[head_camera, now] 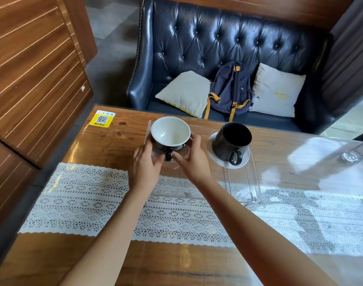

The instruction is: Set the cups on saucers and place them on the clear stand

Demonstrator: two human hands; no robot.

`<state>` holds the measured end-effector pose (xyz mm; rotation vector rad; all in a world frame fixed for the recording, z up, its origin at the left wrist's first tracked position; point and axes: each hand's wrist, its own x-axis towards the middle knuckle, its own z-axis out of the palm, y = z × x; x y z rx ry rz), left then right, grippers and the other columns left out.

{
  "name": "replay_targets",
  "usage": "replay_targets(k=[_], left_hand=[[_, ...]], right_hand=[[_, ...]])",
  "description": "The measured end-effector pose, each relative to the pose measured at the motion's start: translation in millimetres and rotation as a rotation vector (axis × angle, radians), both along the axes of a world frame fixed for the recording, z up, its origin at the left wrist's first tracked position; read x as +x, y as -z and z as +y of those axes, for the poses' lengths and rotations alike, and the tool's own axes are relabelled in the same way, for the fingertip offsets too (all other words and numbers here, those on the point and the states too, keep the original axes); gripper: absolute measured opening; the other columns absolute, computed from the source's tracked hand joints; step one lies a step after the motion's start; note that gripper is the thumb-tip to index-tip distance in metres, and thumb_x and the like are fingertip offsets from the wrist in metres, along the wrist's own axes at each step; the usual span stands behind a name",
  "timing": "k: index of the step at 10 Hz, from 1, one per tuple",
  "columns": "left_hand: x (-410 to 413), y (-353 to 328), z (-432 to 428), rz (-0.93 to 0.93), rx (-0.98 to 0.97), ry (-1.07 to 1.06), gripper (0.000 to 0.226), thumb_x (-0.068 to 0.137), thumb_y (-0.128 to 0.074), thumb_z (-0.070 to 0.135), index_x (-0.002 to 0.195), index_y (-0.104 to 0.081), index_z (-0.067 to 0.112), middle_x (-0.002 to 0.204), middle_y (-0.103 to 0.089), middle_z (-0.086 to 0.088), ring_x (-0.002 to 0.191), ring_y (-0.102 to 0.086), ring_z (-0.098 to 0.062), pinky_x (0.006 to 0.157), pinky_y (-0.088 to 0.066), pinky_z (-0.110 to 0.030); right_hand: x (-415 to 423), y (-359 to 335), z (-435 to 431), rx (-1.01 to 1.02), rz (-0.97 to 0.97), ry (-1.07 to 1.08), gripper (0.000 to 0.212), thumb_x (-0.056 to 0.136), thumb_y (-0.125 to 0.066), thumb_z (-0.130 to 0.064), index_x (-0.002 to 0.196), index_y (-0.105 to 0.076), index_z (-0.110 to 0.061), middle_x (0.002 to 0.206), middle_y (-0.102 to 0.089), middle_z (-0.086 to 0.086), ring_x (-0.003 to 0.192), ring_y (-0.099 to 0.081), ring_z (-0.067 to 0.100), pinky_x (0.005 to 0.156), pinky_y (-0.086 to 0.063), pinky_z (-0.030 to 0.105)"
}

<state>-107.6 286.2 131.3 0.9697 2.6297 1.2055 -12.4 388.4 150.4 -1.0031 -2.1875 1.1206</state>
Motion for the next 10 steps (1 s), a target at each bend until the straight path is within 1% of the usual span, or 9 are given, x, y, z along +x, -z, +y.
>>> replay_targets(k=[1, 2, 4, 5, 6, 7, 8, 9, 10], left_hand=[[0, 1, 0, -0.010, -0.002, -0.013, 0.066, 0.084, -0.060, 0.033, 0.142, -0.030, 0.030, 0.125, -0.057, -0.011, 0.114, -0.054, -0.031, 0.072, -0.040, -0.033], [-1, 1, -1, -0.016, -0.009, -0.011, 0.065, 0.084, -0.060, 0.034, 0.142, -0.031, 0.030, 0.123, -0.057, -0.011, 0.112, -0.054, -0.031, 0.071, -0.042, -0.034], [1, -2, -2, -0.004, -0.017, -0.002, 0.063, 0.084, -0.060, 0.035, 0.140, -0.033, 0.028, 0.120, -0.058, -0.011, 0.109, -0.055, -0.029, 0.069, -0.041, -0.032], [0, -2, -3, 0.031, -0.020, 0.019, 0.062, 0.084, -0.060, 0.033, 0.140, -0.034, 0.024, 0.119, -0.059, -0.011, 0.112, -0.055, -0.029, 0.069, -0.041, -0.031], [1, -3, -2, 0.044, -0.033, 0.023, 0.061, 0.084, -0.060, 0.032, 0.139, -0.036, 0.021, 0.119, -0.059, -0.011, 0.112, -0.055, -0.029, 0.066, -0.040, -0.030], [0, -2, -2, 0.032, -0.037, 0.020, 0.062, 0.085, -0.059, 0.032, 0.141, -0.033, 0.024, 0.123, -0.057, -0.010, 0.112, -0.055, -0.028, 0.065, -0.039, -0.029], [4, -3, -6, -0.025, -0.043, 0.030, 0.061, 0.087, -0.057, 0.032, 0.142, -0.032, 0.023, 0.131, -0.053, -0.011, 0.116, -0.053, -0.029, 0.070, -0.041, -0.029], [4, -13, -7, -0.130, -0.039, 0.023, 0.068, 0.089, -0.055, 0.033, 0.147, -0.021, 0.022, 0.145, -0.041, -0.010, 0.131, -0.040, -0.029, 0.089, -0.041, -0.036], [18, -23, -29, -0.051, -0.017, 0.031, 0.075, 0.087, -0.056, 0.032, 0.149, -0.014, 0.018, 0.151, -0.032, -0.009, 0.138, -0.029, -0.027, 0.110, -0.025, -0.043]], right_hand=[[0, 1, -1, -0.007, -0.004, -0.005, 0.068, 0.078, -0.072, -0.031, 0.130, -0.032, -0.013, 0.136, -0.055, 0.000, 0.120, -0.054, 0.017, 0.078, -0.042, 0.028], [0, 1, -2, -0.010, -0.006, -0.001, 0.068, 0.079, -0.072, -0.031, 0.130, -0.031, -0.015, 0.135, -0.055, -0.001, 0.119, -0.054, 0.016, 0.077, -0.041, 0.027], [0, 1, -5, 0.001, 0.000, -0.006, 0.076, 0.078, -0.071, -0.031, 0.138, -0.026, -0.018, 0.135, -0.055, -0.001, 0.119, -0.054, 0.017, 0.078, -0.042, 0.028], [1, 1, -5, -0.026, 0.006, -0.016, 0.076, 0.079, -0.071, -0.030, 0.139, -0.026, -0.020, 0.132, -0.053, -0.007, 0.119, -0.051, 0.012, 0.083, -0.042, 0.029], [2, -1, -4, -0.083, 0.039, -0.047, 0.076, 0.078, -0.069, -0.027, 0.141, -0.025, -0.022, 0.134, -0.048, -0.009, 0.122, -0.046, 0.008, 0.097, -0.043, 0.031], [6, -3, -5, -0.117, 0.119, -0.099, 0.073, 0.081, -0.064, -0.020, 0.144, -0.027, -0.023, 0.139, -0.046, -0.011, 0.129, -0.044, 0.008, 0.106, -0.039, 0.030], [11, -2, -8, -0.179, 0.131, -0.095, 0.074, 0.088, -0.059, -0.010, 0.150, -0.019, -0.018, 0.155, -0.031, -0.001, 0.141, -0.033, 0.016, 0.117, -0.030, 0.040], [16, -5, -8, -0.248, 0.091, -0.062, 0.075, 0.092, -0.053, -0.008, 0.152, -0.010, -0.016, 0.161, -0.018, 0.000, 0.139, -0.032, 0.021, 0.118, -0.026, 0.047], [30, -15, -12, -0.202, 0.116, -0.034, 0.065, 0.091, -0.051, -0.005, 0.148, -0.024, -0.017, 0.153, -0.032, -0.006, 0.140, -0.029, 0.009, 0.117, -0.029, 0.034]])
